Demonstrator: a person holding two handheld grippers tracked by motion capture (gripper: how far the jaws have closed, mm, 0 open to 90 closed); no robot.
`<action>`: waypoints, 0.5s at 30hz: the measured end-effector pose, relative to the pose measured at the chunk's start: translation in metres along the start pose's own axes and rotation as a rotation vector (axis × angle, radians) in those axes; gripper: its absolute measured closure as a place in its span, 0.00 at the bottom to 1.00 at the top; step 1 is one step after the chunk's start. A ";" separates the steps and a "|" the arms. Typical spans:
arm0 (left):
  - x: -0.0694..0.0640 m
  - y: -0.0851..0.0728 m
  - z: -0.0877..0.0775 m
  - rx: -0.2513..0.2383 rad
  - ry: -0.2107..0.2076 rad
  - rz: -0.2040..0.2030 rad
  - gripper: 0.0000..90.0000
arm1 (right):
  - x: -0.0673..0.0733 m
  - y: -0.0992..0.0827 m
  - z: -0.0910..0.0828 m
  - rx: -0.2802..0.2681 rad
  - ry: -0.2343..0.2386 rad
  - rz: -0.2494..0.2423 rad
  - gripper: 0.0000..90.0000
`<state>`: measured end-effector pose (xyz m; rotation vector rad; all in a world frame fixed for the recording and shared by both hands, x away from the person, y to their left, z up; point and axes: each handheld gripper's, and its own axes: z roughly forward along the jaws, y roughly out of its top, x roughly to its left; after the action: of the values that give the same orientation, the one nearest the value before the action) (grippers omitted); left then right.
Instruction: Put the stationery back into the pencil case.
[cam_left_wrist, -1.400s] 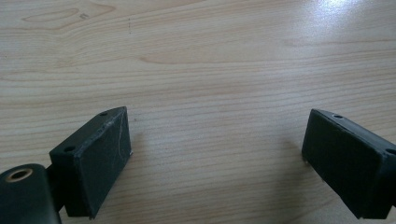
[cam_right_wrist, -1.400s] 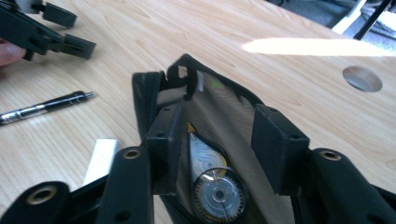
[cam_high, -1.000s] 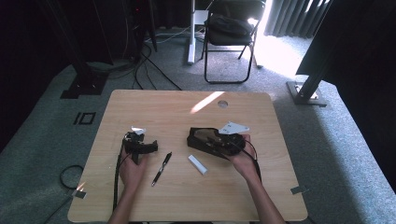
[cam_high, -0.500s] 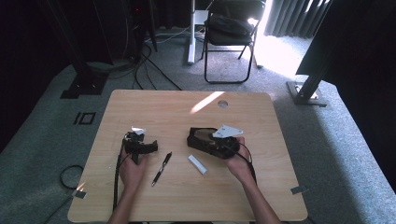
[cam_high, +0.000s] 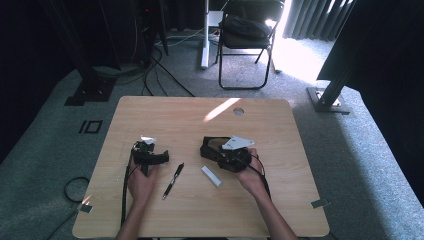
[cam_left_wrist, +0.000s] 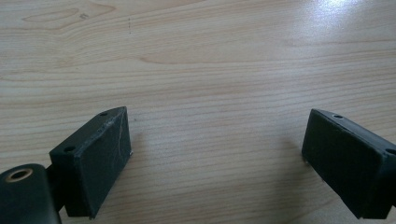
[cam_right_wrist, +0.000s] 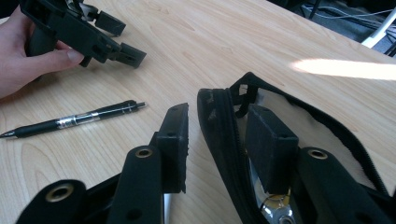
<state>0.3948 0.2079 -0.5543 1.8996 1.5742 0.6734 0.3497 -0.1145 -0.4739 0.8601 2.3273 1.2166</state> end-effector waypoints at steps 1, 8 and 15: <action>0.000 0.000 0.000 0.000 0.000 0.000 0.09 | 0.000 0.000 0.001 0.000 0.000 -0.002 0.66; 0.000 0.000 0.000 0.000 0.000 0.000 0.09 | 0.003 -0.002 0.005 0.004 0.009 0.003 0.65; 0.000 0.000 0.000 0.001 0.000 0.000 0.09 | 0.005 -0.005 0.009 0.009 0.008 0.012 0.63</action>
<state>0.3948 0.2079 -0.5542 1.9002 1.5745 0.6731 0.3495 -0.1077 -0.4830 0.8750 2.3389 1.2171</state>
